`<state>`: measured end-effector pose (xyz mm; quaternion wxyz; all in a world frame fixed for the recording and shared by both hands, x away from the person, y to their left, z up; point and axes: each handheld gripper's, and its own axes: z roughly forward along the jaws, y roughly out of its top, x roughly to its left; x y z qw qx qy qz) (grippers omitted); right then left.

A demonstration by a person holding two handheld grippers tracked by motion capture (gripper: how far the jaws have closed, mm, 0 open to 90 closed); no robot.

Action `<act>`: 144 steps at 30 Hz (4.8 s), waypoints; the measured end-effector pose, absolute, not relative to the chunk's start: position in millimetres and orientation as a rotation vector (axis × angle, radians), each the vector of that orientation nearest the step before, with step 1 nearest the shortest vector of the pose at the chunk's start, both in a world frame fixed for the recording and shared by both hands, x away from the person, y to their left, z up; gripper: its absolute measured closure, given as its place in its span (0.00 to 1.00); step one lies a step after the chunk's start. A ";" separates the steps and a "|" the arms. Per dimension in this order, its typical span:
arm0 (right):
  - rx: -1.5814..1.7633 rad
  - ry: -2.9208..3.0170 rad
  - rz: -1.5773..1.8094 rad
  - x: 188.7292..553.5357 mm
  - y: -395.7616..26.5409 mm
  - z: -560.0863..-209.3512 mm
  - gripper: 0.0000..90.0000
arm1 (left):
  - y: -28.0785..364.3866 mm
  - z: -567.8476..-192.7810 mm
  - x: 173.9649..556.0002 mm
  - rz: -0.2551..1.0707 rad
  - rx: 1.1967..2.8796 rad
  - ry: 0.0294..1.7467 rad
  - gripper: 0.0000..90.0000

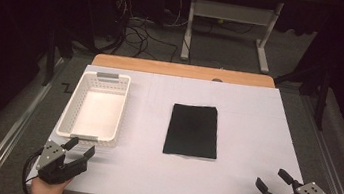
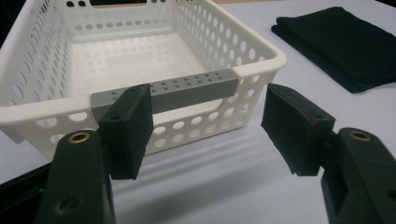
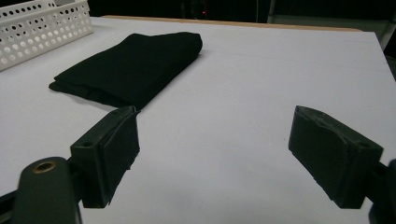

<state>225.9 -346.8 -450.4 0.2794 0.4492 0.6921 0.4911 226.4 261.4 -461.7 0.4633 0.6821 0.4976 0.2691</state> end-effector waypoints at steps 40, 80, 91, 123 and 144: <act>1.213 1.860 1.306 227.1 -346.1 -450.9 0.20 | 251.2 -454.6 223.8 0.648 1.709 1.127 0.35; 1.210 1.862 1.313 227.4 -345.9 -450.9 0.20 | 211.4 -438.0 235.6 0.639 1.749 1.007 0.35; 1.208 1.864 1.312 227.5 -345.9 -451.0 0.20 | 193.9 -433.7 244.3 0.602 1.772 0.969 0.35; 1.204 1.865 1.317 227.3 -345.7 -450.8 0.20 | 138.3 -428.7 280.0 0.473 1.816 0.895 0.35; 1.198 1.864 1.325 226.9 -345.2 -450.6 0.20 | 112.0 -431.5 306.7 0.416 1.862 0.901 0.35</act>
